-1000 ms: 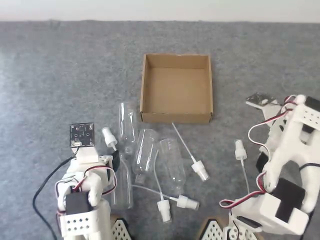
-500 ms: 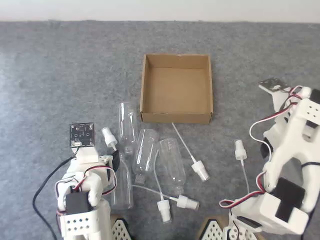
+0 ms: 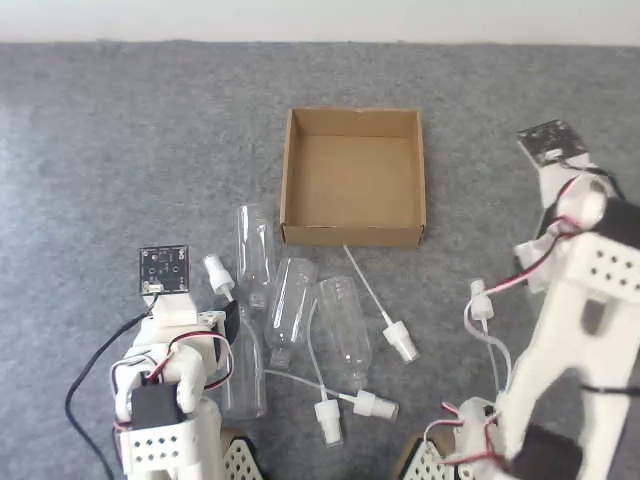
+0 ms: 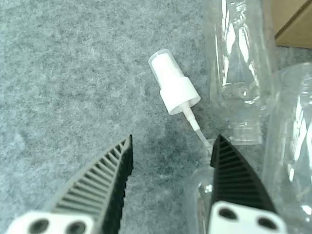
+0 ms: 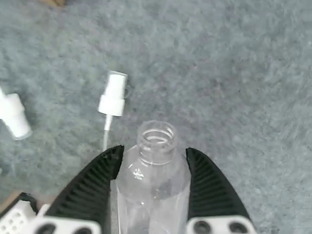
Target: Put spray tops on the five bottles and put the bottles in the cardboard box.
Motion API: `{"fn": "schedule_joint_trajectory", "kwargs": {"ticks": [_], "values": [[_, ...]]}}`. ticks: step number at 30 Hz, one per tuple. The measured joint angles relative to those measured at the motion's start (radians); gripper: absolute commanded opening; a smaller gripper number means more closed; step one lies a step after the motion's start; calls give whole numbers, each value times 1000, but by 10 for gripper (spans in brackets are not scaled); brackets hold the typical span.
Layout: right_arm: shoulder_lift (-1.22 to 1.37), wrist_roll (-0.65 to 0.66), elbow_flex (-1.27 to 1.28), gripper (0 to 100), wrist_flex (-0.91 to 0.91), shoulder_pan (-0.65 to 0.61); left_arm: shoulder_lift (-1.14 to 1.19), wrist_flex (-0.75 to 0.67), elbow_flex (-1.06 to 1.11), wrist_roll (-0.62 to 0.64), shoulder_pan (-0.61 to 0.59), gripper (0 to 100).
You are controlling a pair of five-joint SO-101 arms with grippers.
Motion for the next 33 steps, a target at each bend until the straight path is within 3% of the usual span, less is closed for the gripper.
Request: {"fn": "schedule_joint_trajectory", "kwargs": {"ticks": [10, 17, 33], "values": [[-284, -170, 135, 34, -9, -166, 0, 0, 0, 0, 0, 246], [-442, -325, 278, 34, -118, -264, 0, 0, 0, 0, 0, 246], [-520, -715, 321, 33, -222, -486, 0, 0, 0, 0, 0, 246]]}}
